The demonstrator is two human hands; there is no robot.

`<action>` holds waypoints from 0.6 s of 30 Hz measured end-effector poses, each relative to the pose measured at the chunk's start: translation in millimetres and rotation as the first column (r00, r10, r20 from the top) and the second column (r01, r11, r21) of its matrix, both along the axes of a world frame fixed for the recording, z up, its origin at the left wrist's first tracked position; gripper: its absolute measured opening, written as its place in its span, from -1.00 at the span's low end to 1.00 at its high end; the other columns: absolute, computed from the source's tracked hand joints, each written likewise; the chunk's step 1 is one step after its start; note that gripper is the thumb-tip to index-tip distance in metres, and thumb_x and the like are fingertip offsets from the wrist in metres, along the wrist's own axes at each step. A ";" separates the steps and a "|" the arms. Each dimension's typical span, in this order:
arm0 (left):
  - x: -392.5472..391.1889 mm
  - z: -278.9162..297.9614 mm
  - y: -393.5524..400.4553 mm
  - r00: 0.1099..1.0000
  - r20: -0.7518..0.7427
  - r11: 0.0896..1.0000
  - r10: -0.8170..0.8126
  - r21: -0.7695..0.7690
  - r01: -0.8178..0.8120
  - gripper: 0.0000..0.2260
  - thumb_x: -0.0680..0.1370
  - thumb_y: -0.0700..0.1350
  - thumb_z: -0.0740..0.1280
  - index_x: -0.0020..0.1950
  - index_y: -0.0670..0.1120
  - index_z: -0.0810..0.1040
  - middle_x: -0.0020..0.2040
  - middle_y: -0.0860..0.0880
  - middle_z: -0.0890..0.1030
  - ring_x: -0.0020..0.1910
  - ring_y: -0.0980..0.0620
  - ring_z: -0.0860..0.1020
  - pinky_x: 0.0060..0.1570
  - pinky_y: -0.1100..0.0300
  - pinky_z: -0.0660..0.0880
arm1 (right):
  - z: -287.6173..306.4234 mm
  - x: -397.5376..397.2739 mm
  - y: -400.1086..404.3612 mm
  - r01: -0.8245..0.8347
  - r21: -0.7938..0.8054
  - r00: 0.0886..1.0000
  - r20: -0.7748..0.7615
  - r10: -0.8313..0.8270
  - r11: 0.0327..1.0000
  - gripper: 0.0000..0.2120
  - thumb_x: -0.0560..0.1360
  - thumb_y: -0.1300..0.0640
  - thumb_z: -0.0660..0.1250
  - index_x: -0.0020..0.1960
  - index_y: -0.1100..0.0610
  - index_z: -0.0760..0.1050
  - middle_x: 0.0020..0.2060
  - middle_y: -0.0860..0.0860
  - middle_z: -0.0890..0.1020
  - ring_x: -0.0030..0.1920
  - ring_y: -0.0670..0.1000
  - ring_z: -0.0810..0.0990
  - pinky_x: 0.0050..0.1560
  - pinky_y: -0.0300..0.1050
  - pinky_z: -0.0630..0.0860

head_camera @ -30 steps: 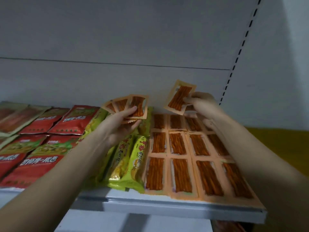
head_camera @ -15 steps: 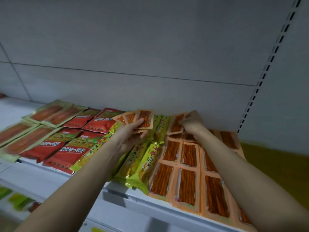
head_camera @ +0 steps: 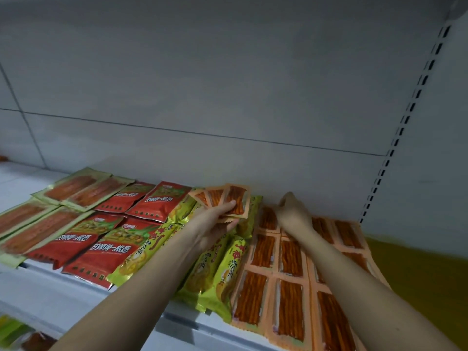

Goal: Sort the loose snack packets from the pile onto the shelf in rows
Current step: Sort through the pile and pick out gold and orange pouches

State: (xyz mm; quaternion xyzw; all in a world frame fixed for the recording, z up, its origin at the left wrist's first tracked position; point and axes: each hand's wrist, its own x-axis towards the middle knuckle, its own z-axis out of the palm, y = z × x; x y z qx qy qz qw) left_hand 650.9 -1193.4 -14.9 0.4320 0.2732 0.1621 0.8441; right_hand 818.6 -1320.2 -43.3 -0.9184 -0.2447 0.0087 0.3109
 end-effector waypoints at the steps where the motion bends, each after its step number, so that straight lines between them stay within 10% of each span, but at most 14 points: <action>1: 2.5 0.5 -2.6 1.000 0.001 1.000 -0.009 0.022 0.009 -0.87 0.53 -0.30 0.43 0.05 -0.26 0.59 -0.16 -0.18 0.69 -0.30 0.01 0.70 -0.44 0.25 0.60 | 6.3 -3.3 -1.9 -0.023 0.101 0.998 -0.054 0.029 0.995 -0.73 0.60 -0.12 0.22 0.03 0.10 0.42 -0.16 0.07 0.63 -0.10 0.14 0.62 -0.09 0.00 0.55; 5: 18.0 -0.2 -16.0 0.997 -0.021 0.989 -0.075 0.125 0.077 -0.81 0.51 -0.30 0.46 0.10 -0.24 0.59 -0.14 -0.16 0.70 -0.27 0.02 0.69 -0.41 0.25 0.60 | 35.6 -23.8 -11.2 -0.048 0.426 0.943 -0.280 0.181 0.904 -0.69 0.60 -0.13 0.26 0.05 0.14 0.43 -0.26 0.13 0.64 -0.44 0.04 0.56 -0.41 -0.13 0.48; 9: 30.3 0.8 -32.2 0.983 -0.001 0.979 -0.185 0.085 0.184 -0.87 0.55 -0.25 0.43 0.09 -0.20 0.60 -0.17 -0.11 0.71 -0.20 0.02 0.69 -0.36 0.25 0.61 | 34.2 -25.6 -26.8 -0.079 0.420 0.922 -0.314 0.227 0.904 -0.65 0.54 0.00 0.41 0.20 0.11 0.38 -0.01 0.10 0.62 -0.39 0.04 0.60 -0.35 -0.11 0.53; 18: 33.5 4.1 -16.8 0.991 0.002 0.989 -0.134 0.059 0.134 -0.90 0.60 -0.35 0.31 0.09 -0.24 0.55 -0.15 -0.17 0.68 -0.22 -0.05 0.68 -0.42 0.19 0.62 | 10.2 32.3 -64.9 0.264 0.447 0.960 -0.209 -0.187 0.855 -0.80 0.54 0.40 0.16 0.13 0.26 0.43 -0.01 0.19 0.56 -0.09 0.11 0.57 -0.39 -0.26 0.41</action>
